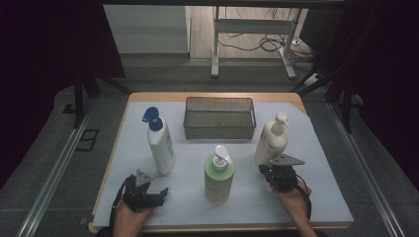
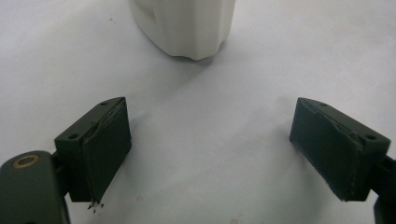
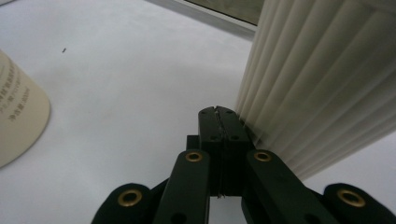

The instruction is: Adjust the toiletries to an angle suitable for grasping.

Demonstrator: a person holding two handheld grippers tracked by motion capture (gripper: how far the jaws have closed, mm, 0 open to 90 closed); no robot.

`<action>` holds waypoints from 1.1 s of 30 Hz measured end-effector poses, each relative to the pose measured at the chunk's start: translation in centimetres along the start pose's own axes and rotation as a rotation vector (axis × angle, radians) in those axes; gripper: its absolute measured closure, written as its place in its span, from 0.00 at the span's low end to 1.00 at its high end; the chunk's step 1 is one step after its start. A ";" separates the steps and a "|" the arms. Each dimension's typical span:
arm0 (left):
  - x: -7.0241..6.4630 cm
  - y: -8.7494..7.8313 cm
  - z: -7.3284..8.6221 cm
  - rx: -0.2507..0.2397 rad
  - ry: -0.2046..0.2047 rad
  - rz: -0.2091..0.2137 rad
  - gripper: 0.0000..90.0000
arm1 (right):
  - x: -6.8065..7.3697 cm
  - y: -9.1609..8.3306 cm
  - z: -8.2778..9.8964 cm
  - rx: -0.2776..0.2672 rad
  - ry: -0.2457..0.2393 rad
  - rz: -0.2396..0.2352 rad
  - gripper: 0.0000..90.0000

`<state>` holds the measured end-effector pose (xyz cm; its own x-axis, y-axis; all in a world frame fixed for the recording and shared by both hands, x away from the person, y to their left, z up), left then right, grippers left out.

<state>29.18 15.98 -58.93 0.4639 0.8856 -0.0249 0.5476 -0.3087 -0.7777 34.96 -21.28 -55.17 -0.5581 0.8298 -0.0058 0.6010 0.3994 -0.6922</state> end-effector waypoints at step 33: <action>0.0 0.0 0.0 0.000 0.000 0.000 0.14 | -2.7 -1.1 1.0 0.017 0.018 0.047 0.97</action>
<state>29.18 15.98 -58.93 0.4639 0.8855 -0.0249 0.5475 -0.3087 -0.7778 35.24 -24.34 -55.09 -0.5187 0.8546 -0.0254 0.6166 0.3533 -0.7035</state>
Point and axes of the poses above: each handheld gripper's, and its own axes: y roughly forward along the jaws, z roughly out of its underside, x roughly to its left, the point moved 9 cm from there along y, roughly forward along the jaws, and after that the axes turned 4 degrees about x, right-handed, at the moved point
